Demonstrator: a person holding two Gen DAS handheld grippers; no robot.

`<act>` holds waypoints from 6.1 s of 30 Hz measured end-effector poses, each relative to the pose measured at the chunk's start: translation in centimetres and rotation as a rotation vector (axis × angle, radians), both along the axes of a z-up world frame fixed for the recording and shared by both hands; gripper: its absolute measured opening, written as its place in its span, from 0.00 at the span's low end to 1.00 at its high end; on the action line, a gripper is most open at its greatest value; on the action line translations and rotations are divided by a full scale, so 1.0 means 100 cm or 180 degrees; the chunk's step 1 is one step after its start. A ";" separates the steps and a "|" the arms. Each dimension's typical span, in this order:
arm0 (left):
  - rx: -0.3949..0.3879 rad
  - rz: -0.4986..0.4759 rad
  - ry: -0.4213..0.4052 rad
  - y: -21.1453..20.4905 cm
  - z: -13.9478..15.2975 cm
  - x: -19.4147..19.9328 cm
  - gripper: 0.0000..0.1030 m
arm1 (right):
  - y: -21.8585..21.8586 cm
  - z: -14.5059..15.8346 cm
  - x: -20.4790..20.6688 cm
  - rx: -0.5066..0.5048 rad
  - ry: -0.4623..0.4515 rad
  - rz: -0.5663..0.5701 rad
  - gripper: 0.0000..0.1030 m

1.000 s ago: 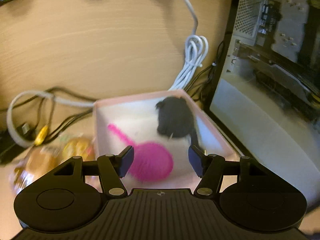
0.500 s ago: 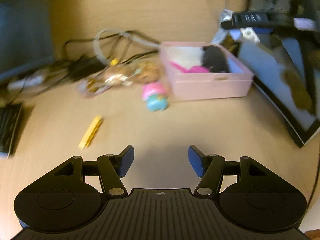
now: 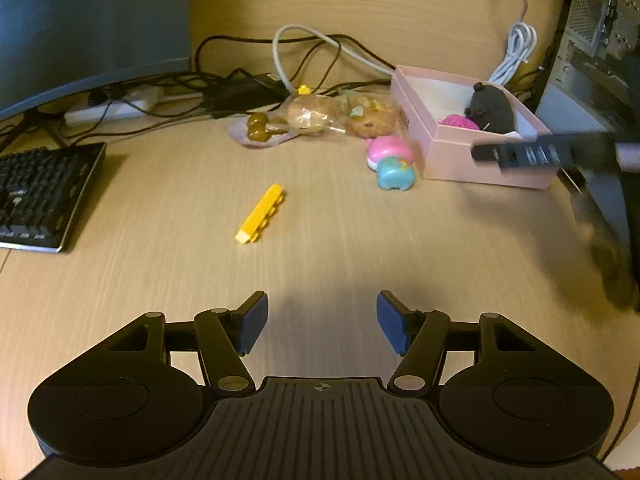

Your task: Organize objects

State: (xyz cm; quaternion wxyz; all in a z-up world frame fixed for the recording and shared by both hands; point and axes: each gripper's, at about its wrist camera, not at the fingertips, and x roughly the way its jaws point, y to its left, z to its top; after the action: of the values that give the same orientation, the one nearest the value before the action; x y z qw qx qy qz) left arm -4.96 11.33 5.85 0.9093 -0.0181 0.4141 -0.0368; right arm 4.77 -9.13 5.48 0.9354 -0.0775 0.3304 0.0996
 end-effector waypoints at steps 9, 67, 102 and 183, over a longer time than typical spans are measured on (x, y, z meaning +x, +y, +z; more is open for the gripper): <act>-0.0021 -0.0225 -0.0089 0.001 0.000 0.032 0.64 | -0.006 -0.001 -0.039 -0.0132 0.0092 -0.0173 1.00; -0.0581 0.0693 -0.0012 0.172 0.011 0.030 0.48 | 0.148 -0.010 0.252 0.0602 0.0986 -0.0147 0.27; -0.0567 0.0788 0.0002 0.174 0.012 0.025 0.48 | 0.108 0.027 0.234 0.1053 0.1118 -0.0164 0.14; -0.0503 -0.0343 -0.0712 -0.138 0.062 0.228 0.50 | -0.086 0.014 -0.113 0.0394 0.0520 -0.0236 0.11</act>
State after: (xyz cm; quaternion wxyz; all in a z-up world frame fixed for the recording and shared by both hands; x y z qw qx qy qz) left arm 17.86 -2.49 12.03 0.9422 -0.0632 0.3064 -0.1198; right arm -6.55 -17.70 6.87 0.9113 0.0011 0.4014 0.0912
